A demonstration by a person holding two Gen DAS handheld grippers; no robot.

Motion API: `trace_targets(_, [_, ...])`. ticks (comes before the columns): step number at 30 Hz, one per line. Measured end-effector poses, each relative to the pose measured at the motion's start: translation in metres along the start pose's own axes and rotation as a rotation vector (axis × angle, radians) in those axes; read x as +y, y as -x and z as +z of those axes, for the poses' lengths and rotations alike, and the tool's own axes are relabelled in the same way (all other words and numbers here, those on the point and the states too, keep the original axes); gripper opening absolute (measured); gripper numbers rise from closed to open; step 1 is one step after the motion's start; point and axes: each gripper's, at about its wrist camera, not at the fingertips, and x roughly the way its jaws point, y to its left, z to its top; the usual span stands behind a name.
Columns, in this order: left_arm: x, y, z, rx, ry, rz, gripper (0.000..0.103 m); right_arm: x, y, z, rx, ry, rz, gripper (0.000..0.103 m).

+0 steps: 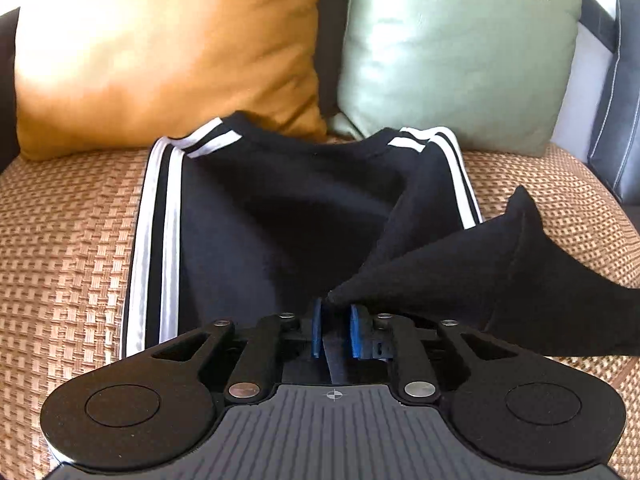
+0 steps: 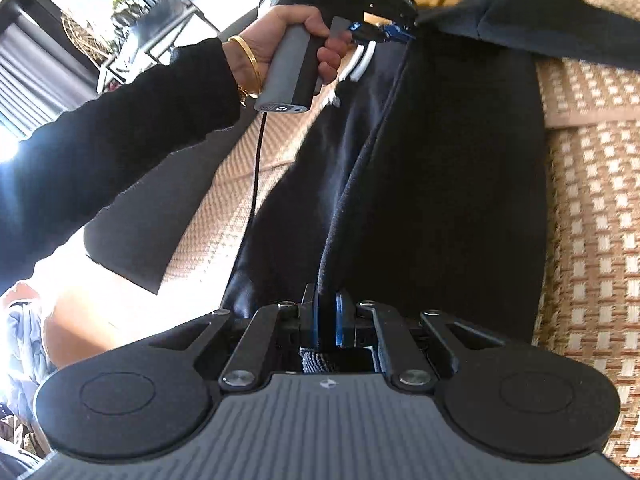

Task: Fold clothes

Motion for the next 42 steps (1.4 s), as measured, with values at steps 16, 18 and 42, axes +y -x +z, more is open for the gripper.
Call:
trace_targets(16, [0.027,0.102,0.008,-0.105,0.089,0.008,0.075,0.012,0.038,-0.007,-0.067,0.014,0.023,0.059])
trace_targets(18, [0.026,0.114,0.003,-0.094,0.084,-0.020,0.075,0.028,0.026,-0.009,-0.044,0.118,-0.028,0.061])
trace_targets(42, [-0.046,0.192,-0.191,0.186,-0.137,-0.355,0.072,-0.006,0.077,-0.057,-0.174,0.062,-0.162,0.034])
